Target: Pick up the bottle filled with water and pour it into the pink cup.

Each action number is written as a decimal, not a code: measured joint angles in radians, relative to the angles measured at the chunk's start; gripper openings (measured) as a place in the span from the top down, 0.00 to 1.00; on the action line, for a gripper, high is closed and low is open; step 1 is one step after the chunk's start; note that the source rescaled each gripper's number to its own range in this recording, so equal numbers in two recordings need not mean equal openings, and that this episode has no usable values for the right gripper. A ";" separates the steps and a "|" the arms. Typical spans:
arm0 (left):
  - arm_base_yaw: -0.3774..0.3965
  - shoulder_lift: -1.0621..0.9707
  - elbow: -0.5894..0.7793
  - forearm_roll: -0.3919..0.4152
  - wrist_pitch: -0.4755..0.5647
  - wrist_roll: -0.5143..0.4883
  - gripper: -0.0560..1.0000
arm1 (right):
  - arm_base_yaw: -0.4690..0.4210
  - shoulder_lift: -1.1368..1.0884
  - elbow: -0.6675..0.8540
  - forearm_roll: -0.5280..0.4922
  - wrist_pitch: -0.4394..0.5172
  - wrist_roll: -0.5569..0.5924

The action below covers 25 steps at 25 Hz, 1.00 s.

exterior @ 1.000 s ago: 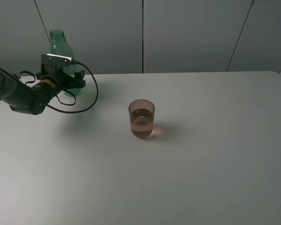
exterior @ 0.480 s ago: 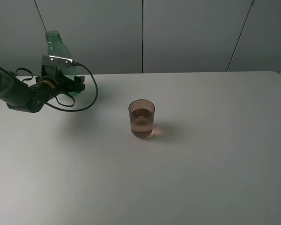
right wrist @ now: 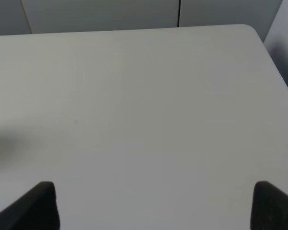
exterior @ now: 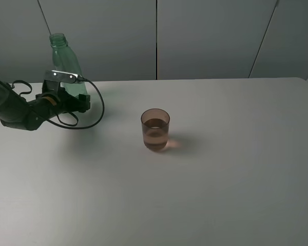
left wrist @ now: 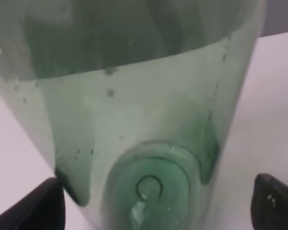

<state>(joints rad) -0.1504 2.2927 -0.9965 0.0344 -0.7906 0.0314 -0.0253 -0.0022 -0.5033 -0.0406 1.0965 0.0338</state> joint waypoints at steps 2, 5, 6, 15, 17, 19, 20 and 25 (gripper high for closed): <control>0.000 -0.027 0.031 -0.008 0.014 0.016 0.00 | 0.000 0.000 0.000 0.000 0.000 0.000; 0.000 -0.098 0.096 -0.016 0.049 0.038 0.00 | 0.000 0.000 0.000 0.000 0.000 0.000; 0.000 -0.128 0.120 -0.023 0.064 0.044 0.00 | 0.000 0.000 0.000 0.000 0.000 0.000; 0.010 -0.472 0.175 -0.074 0.522 0.058 0.00 | 0.000 0.000 0.000 0.000 0.000 0.000; 0.010 -0.548 0.142 -0.067 0.692 0.058 0.00 | 0.000 0.000 0.000 0.000 0.000 0.000; 0.010 -0.622 0.108 -0.065 0.859 0.058 0.00 | 0.000 0.000 0.000 0.000 0.000 0.000; 0.010 -0.656 0.096 -0.073 0.953 0.058 0.00 | 0.000 0.000 0.000 0.000 0.000 0.000; 0.010 -0.836 0.111 -0.167 1.223 0.171 0.00 | 0.000 0.000 0.000 0.000 0.000 0.000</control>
<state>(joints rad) -0.1408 1.4564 -0.8855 -0.1328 0.4322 0.2028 -0.0253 -0.0022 -0.5033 -0.0406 1.0965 0.0338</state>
